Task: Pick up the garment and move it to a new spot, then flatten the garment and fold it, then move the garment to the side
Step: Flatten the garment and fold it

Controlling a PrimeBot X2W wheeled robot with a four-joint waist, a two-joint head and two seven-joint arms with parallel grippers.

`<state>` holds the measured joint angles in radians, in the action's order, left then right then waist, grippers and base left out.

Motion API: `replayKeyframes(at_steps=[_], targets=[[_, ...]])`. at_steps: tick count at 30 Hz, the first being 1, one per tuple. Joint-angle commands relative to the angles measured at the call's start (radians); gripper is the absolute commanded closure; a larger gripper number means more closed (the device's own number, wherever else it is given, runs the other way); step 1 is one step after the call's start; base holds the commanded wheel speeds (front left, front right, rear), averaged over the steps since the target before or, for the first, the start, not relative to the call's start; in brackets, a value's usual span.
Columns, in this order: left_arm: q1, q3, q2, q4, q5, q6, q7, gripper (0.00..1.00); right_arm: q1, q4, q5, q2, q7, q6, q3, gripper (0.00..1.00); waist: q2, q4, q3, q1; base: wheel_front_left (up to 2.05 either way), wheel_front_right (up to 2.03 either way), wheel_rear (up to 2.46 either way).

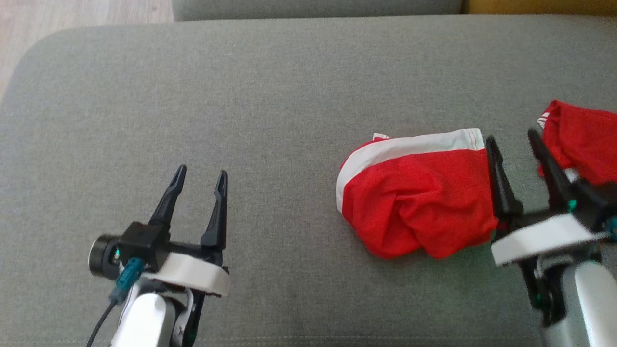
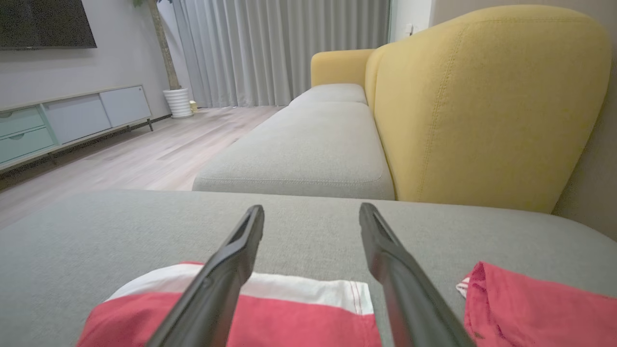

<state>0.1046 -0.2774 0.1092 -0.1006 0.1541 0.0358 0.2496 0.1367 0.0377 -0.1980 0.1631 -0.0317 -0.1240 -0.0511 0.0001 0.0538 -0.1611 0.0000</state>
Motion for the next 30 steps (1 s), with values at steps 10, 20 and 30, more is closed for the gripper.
replayKeyframes(at_steps=[10,20,30], targets=[[-0.004,0.038,0.029,0.016,0.012,0.013,0.009,0.00,-0.155,-0.204,0.011,-0.064,0.077,-0.007,0.020,0.00,-0.0001,-0.016,0.038,0.0000,0.00,0.00,0.00],[-0.007,0.023,0.028,0.021,0.019,0.015,-0.003,0.00,-0.165,-0.212,-0.006,-0.074,0.088,-0.007,0.026,0.00,-0.0001,-0.012,0.041,0.0000,0.00,0.00,0.00],[0.054,-0.136,-0.029,-0.012,0.047,-0.075,-0.066,0.00,-0.153,-0.217,-0.011,-0.074,0.097,-0.007,0.018,0.00,-0.0001,-0.024,0.007,0.0000,0.00,0.00,0.00]])
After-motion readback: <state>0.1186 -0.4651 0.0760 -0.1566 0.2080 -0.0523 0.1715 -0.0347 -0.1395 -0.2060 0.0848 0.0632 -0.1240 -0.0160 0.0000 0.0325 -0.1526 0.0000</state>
